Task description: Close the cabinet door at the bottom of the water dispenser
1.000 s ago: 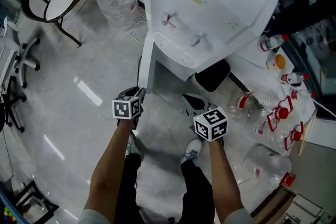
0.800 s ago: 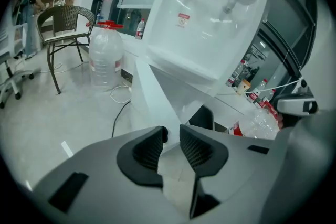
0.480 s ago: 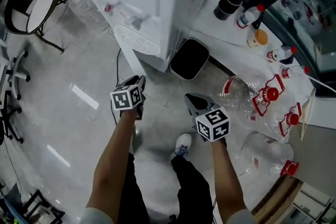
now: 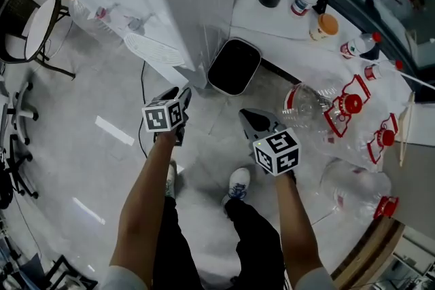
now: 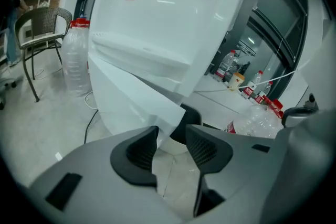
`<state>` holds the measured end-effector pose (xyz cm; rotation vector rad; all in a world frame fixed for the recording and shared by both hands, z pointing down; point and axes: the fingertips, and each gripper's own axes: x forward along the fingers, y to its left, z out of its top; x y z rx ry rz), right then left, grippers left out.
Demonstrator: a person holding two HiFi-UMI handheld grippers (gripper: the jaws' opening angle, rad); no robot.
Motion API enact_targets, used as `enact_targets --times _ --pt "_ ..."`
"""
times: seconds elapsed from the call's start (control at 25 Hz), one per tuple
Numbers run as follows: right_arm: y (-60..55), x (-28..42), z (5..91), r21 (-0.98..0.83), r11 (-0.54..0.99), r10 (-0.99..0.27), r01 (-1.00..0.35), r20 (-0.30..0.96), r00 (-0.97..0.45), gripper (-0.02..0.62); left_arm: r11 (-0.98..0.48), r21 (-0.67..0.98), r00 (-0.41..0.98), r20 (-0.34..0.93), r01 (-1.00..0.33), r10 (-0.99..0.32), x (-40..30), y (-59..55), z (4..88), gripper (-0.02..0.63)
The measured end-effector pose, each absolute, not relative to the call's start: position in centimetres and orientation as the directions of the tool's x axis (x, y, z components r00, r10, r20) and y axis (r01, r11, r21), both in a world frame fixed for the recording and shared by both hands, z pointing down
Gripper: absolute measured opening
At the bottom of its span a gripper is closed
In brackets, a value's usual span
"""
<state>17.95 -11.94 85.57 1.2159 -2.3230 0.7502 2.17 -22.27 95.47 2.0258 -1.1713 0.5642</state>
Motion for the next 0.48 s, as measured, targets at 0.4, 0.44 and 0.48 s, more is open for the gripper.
enact_targets --times 0.4,0.44,0.48 --pt "-9.7 21.6 86.9 -0.235 0.482 -0.606 -0.844 0.606 -0.515 0.023 -0.331 0.284 0.432 0.682 -0.900 -0.590 4.9 -25.1 97.1 0.189" --pt "-9.5 22.1 86.8 -0.231 0.480 -0.608 -0.846 0.608 -0.511 0.023 -0.334 0.280 0.432 0.679 -0.900 -0.594 5.3 -25.4 97.1 0.187" --pt "-9.4 22.5 86.6 -0.227 0.478 -0.610 -0.848 0.609 -0.507 0.023 -0.339 0.279 0.434 0.675 -0.899 -0.596 5.5 -25.7 97.0 0.187"
